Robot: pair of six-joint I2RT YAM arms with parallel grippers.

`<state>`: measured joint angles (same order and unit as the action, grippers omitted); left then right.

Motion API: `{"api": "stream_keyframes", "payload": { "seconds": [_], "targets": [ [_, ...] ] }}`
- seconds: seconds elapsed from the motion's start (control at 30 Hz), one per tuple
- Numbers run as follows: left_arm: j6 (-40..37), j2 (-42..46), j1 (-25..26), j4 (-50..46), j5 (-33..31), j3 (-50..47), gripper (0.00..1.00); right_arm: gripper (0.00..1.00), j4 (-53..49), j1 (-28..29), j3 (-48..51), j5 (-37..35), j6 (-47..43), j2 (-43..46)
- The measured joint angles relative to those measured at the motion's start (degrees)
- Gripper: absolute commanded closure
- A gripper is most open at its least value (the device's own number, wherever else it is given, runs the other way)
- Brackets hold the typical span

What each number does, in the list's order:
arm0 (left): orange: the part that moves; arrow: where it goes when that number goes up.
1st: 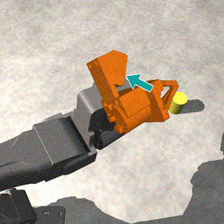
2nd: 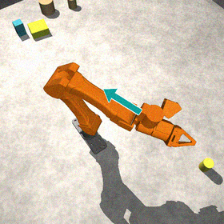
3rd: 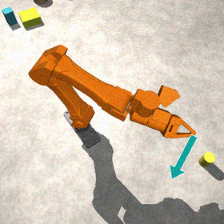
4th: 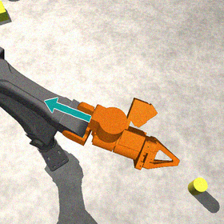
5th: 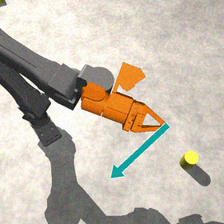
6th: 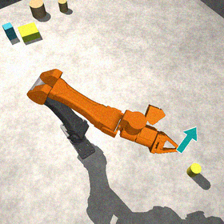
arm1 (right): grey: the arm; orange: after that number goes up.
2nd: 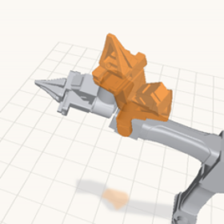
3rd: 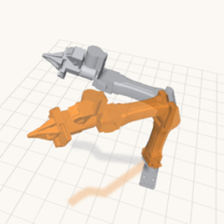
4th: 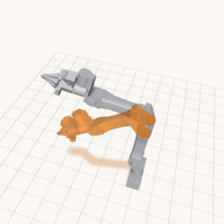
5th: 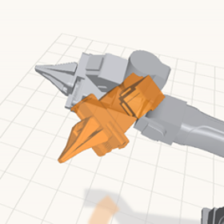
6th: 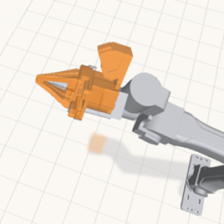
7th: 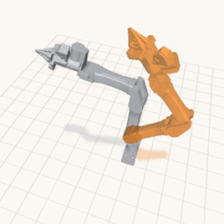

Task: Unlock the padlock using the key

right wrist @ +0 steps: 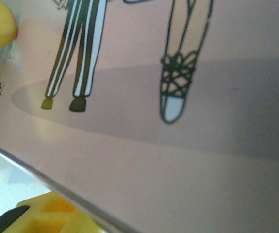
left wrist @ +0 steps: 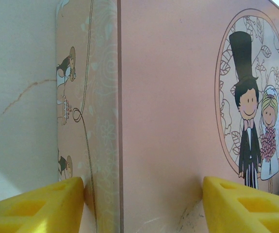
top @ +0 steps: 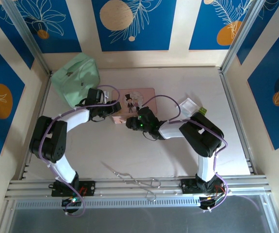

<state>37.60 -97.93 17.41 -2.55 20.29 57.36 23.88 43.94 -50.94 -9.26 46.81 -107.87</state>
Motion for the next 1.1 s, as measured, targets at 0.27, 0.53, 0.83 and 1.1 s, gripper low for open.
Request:
{"api": "stream_keyframes", "payload": {
  "seconds": [0.27, 0.53, 0.83, 1.1],
  "targets": [
    [0.0, 0.0, 0.0, 0.0, 0.0, 0.0, 0.37, 0.47, -0.3, 0.3, -0.2, -0.4, 1.8, 0.1],
    [-0.2, 0.1, 0.0, 0.0, 0.0, 0.0, 0.38, 0.48, -0.7, 0.9, 0.0, -0.7, 2.9, 0.5],
    [-0.2, 0.4, 0.0, 0.0, -0.2, -0.3, 0.39, 0.46, -2.7, 1.4, -0.4, -1.1, 4.3, 0.9],
    [-0.2, 0.5, 0.0, 0.0, -0.3, -0.3, 0.4, 0.57, -3.7, 1.4, -0.9, -1.1, 5.4, 0.9]
  ]
}}
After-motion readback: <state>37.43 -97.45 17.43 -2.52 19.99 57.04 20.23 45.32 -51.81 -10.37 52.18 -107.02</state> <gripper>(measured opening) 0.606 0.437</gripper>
